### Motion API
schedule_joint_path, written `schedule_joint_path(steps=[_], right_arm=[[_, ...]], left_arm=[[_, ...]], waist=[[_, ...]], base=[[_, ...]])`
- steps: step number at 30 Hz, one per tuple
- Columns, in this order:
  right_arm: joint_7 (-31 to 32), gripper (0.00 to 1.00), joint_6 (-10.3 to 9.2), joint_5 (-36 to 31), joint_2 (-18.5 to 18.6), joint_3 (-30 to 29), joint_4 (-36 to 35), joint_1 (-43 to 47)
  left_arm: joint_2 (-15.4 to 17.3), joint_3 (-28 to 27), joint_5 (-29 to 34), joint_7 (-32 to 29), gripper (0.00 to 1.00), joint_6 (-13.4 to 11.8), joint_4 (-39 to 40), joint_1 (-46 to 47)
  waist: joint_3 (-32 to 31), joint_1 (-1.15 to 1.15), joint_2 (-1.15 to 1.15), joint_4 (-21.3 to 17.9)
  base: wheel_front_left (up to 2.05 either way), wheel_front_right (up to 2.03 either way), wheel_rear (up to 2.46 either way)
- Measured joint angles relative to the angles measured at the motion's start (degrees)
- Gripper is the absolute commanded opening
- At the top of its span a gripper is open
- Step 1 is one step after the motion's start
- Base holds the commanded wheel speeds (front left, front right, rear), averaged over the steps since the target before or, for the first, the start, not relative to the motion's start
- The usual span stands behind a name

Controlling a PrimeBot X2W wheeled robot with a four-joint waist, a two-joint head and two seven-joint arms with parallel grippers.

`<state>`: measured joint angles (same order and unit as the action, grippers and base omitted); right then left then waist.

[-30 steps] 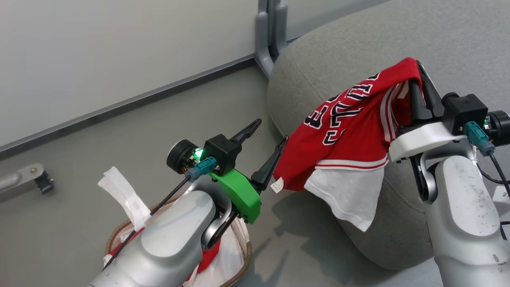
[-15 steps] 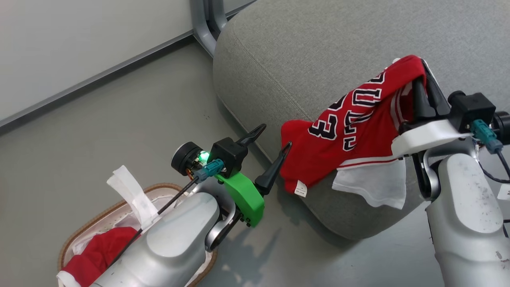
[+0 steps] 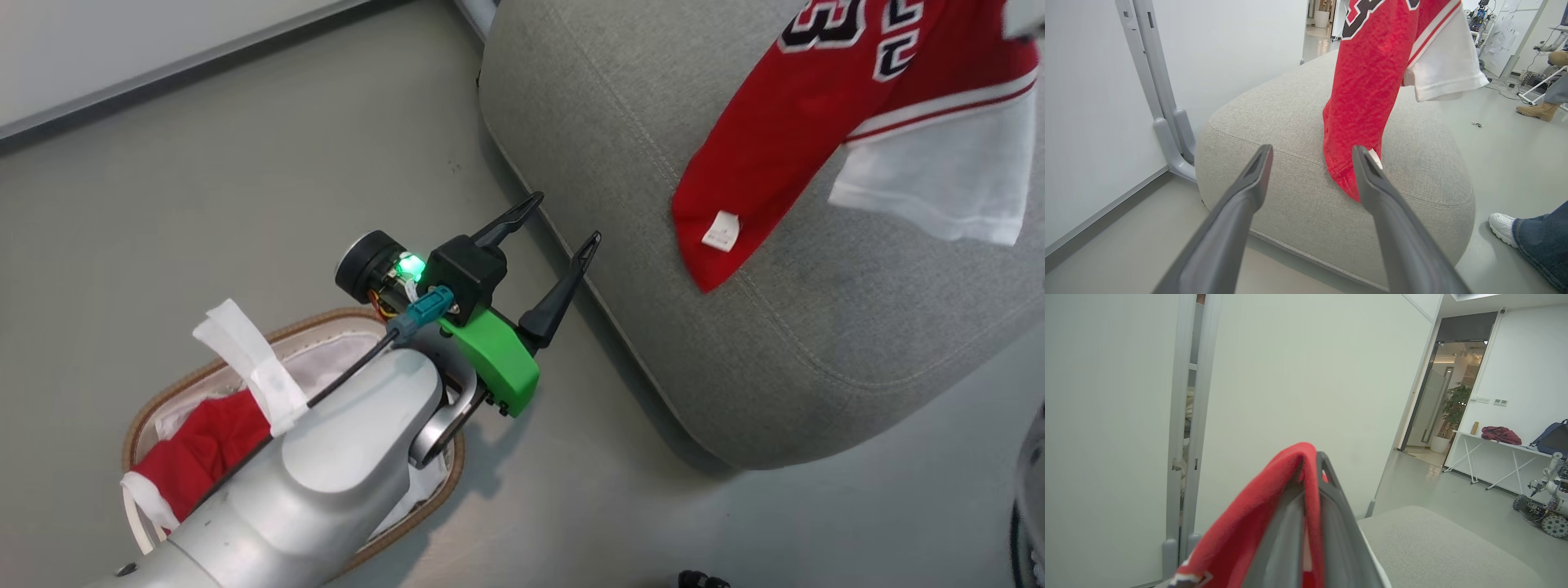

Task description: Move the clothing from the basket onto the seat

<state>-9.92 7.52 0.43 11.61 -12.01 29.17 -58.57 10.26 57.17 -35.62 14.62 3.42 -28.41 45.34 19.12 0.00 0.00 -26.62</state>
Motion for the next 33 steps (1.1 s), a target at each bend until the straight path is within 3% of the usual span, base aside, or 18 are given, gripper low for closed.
schedule_joint_path(steps=[7, 9, 14, 17, 23, 26, 32, 33], right_arm=[[5.23, 0.00, 0.01, -3.53, 9.47, -5.41, 5.43, -15.36], [6.14, 0.00, 0.00, -4.75, 12.22, -9.44, 6.86, -19.15], [5.47, 0.00, 0.00, -9.60, 15.80, -12.78, 8.51, -23.36], [4.45, 0.00, 0.01, -10.76, 15.45, -13.61, 10.37, -23.51], [0.90, 0.00, 0.00, -12.32, 10.51, -16.44, 16.06, -18.27], [-0.67, 0.00, 0.01, -12.82, 7.90, -17.23, 19.67, -15.86], [-2.78, 0.00, 0.01, -13.77, 6.05, -18.36, 25.66, -13.55], [-2.76, 0.25, 0.01, -13.95, 5.89, -18.24, 26.87, -13.51]], left_arm=[[2.53, -0.49, 1.76, -2.36, 1.00, -2.23, 6.10, 3.49], [2.94, -0.31, 2.60, -3.07, 1.00, -2.70, 8.36, 4.61], [3.32, 0.13, 3.80, -4.52, 1.00, -3.68, 12.35, 5.97], [3.85, 0.37, 4.14, -5.25, 1.00, -4.12, 14.00, 6.14], [5.19, 0.75, 4.65, -7.03, 1.00, -5.03, 16.53, 6.45], [5.97, 1.12, 4.94, -7.76, 1.00, -5.30, 17.45, 6.47], [7.08, 1.40, 5.01, -8.64, 1.00, -5.79, 18.89, 6.50], [7.24, 1.43, 5.01, -8.78, 1.00, -5.92, 19.03, 6.50]], waist=[[5.88, 0.00, 0.00, 3.58], [7.95, 0.01, 0.00, 4.96], [12.21, 0.01, 0.00, 7.97], [14.72, 0.01, 0.00, 9.62], [19.49, 0.01, 0.00, 12.20], [21.54, 0.01, 0.00, 12.88], [24.15, 0.01, 0.00, 13.44], [24.34, 0.01, 0.00, 13.39]], base=[[0.00, 0.00, 0.00], [0.00, 0.00, 0.00], [0.00, 0.00, 0.00], [0.00, 0.00, 0.00], [0.00, 0.00, 0.00], [0.00, 0.00, 0.00], [0.00, 0.00, 0.00], [0.00, 0.00, 0.00]])
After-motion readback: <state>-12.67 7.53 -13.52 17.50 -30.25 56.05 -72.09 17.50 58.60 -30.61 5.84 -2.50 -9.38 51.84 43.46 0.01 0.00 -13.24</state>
